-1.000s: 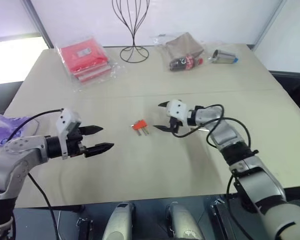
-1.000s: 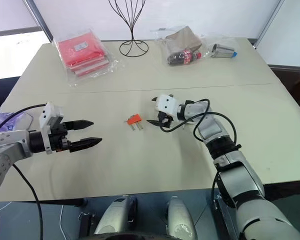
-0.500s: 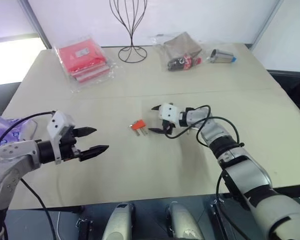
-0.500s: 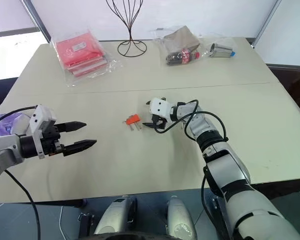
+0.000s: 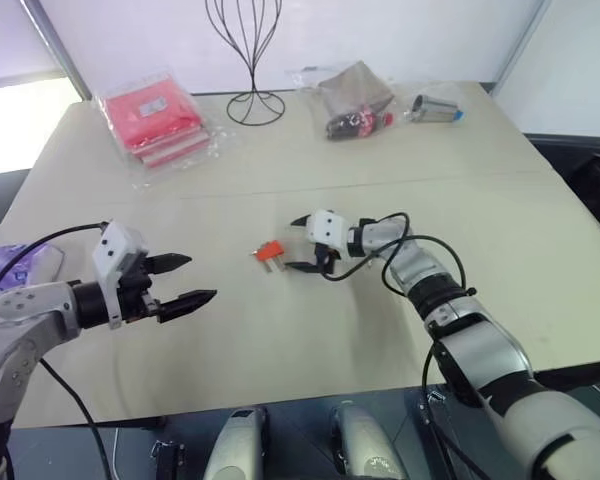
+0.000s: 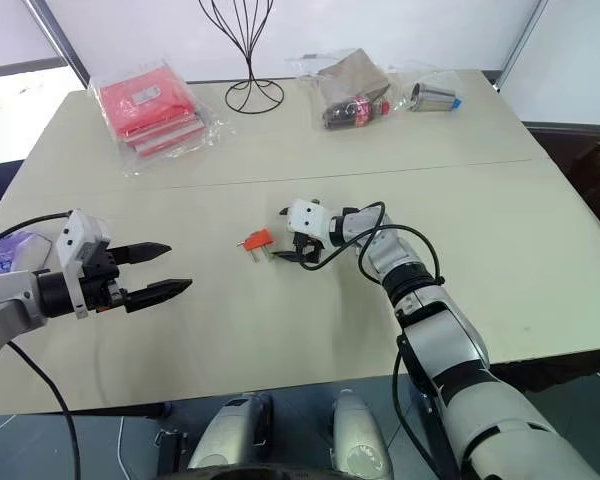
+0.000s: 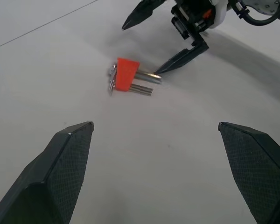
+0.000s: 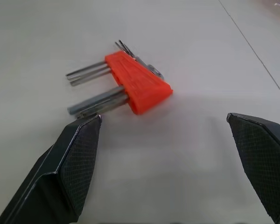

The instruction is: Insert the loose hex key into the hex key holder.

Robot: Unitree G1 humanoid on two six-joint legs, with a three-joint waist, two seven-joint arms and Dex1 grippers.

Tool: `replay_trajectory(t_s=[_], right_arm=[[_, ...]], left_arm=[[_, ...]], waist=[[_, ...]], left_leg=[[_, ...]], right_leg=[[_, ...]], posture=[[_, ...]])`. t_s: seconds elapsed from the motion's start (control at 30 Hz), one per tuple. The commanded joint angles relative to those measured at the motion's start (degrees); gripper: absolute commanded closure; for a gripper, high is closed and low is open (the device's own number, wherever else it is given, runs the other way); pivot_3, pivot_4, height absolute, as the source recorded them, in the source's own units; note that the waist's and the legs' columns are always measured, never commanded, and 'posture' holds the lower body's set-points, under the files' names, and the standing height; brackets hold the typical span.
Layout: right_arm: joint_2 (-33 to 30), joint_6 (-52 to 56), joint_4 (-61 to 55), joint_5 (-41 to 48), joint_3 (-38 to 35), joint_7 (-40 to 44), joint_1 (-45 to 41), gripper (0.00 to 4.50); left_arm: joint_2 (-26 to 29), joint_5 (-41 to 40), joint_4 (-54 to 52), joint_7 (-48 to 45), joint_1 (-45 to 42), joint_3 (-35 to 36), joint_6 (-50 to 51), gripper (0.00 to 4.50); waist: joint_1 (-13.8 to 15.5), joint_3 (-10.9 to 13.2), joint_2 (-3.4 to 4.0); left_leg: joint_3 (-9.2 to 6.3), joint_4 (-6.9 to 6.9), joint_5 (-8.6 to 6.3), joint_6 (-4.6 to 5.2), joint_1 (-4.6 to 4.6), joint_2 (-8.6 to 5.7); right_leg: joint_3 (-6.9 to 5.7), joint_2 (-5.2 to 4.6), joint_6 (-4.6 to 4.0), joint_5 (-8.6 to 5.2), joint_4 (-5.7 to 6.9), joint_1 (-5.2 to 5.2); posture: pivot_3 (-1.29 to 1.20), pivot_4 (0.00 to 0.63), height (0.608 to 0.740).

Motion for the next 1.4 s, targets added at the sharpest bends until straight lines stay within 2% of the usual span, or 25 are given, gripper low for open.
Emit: replay_trajectory(t_s=[0.03,0.33,0.9,1.07,1.33,1.4], right_arm=[[1.61,0.49,-2.22,-0.09,0.16,-0.21,0.18,0.0],[3.41,2.24,-2.81,-0.43,0.17,-0.28,0.71,0.0],[5.83,8.81,10.58,0.09,-1.92,3.41,-4.59,0.0],[6.68,8.53,13.38,-0.47,-1.93,2.62,-5.54,0.0],[7.36,7.56,16.61,-1.52,-1.72,0.91,-6.82,0.0],[7.7,7.33,16.95,-1.66,-1.55,0.82,-6.73,0.55]], left_arm=[[0.06,-0.23,-1.32,-0.14,-0.12,0.38,-1.11,0.02],[-0.32,-0.07,-1.57,0.1,-0.12,-0.22,-1.28,0.02],[-1.03,0.83,-1.96,0.78,-0.08,-0.94,-2.13,0.02],[-1.22,1.03,-2.37,1.33,0.34,-1.08,-2.52,0.02],[-1.62,1.32,-3.06,2.44,0.75,-0.94,-2.65,0.02],[-1.76,1.45,-3.16,2.72,1.07,-0.77,-2.9,0.0]], waist=[[-0.02,0.0,0.0],[0.05,0.0,0.0],[0.01,-0.01,-0.01],[-0.05,-0.01,-0.01],[-0.58,-0.05,-0.01],[-0.8,-0.05,-0.01]], left_leg=[[0.0,0.0,0.0,0.0,0.0,0.0],[0.0,0.01,0.01,-0.01,0.0,0.0],[0.01,-0.06,0.01,-0.02,0.44,0.0],[0.02,-0.16,0.01,-0.03,0.82,0.0],[0.01,-0.17,0.01,-0.03,0.89,0.02],[0.0,-0.17,0.01,-0.03,0.9,0.02]], right_leg=[[0.0,0.01,0.0,0.0,0.0,0.0],[0.0,0.09,0.0,0.0,0.01,0.0],[0.0,0.08,-0.02,0.0,0.02,0.38],[0.01,-0.02,-0.1,-0.04,0.01,0.7],[0.01,-0.01,-0.12,-0.05,0.02,0.76],[0.0,-0.01,-0.12,-0.05,0.02,0.77]], posture=[[0.0,0.15,0.74],[0.0,0.15,0.74],[0.0,0.15,0.74],[0.0,0.15,0.74],[0.0,0.15,0.74],[0.0,0.15,0.74]])
